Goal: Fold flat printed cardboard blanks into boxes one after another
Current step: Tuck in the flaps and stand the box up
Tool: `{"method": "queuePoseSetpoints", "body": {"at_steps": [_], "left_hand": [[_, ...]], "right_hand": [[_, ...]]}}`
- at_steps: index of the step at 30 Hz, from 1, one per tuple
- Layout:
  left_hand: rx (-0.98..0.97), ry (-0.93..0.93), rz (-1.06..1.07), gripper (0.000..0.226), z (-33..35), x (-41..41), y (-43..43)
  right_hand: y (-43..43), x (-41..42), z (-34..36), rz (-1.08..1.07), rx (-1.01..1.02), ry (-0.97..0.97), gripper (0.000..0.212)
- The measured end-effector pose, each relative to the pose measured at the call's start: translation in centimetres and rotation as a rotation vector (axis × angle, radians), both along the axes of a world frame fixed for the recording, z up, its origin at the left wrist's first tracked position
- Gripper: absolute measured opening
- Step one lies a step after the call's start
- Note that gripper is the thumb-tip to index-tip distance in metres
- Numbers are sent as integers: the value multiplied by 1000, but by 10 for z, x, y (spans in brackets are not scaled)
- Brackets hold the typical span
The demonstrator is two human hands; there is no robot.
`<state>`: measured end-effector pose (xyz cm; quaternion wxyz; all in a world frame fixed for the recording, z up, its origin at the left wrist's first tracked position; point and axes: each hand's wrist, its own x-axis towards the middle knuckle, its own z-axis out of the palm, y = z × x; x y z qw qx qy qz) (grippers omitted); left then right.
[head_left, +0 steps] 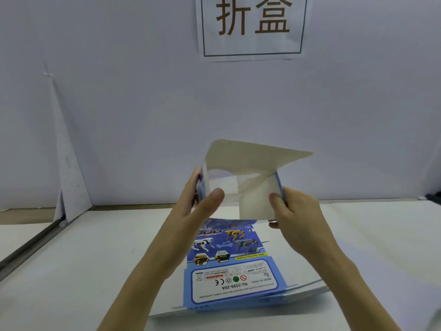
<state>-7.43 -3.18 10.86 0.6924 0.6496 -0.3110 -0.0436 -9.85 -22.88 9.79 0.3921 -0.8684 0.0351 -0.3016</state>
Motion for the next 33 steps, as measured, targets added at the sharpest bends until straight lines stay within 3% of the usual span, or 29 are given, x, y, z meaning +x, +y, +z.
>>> {"method": "queuePoseSetpoints", "body": {"at_steps": [5,10,11,13,16,18,21,23,26,30,33], "left_hand": [[-27,110,124,72,3,1,8],[30,40,271,16,0,0,12],[34,29,329,14,1,-1,12],[46,1,372,35,6,-4,13],[129,69,333,94,13,-4,19],[165,128,227,96,16,-6,23],[206,131,246,63,12,-5,25],[318,0,491,24,-1,1,18],[423,-203,852,5,-13,7,6],[506,-343,800,49,-18,9,-1],[543,-427,898,42,-20,11,0]], "right_hand": [[8,-1,-3,34,-98,-19,31],[18,-3,-9,-17,-234,-134,30],[20,-3,-10,-19,-241,-147,27],[21,-1,-12,-19,-186,-168,31],[21,1,-12,1,-43,-184,40],[23,1,-13,45,13,-168,36],[28,1,-16,76,2,-173,33],[32,-1,-17,93,-19,-207,39],[35,-3,-16,67,-24,-222,43],[31,-4,-10,59,38,-130,28],[31,-6,-9,-2,-1,-107,30]]}}
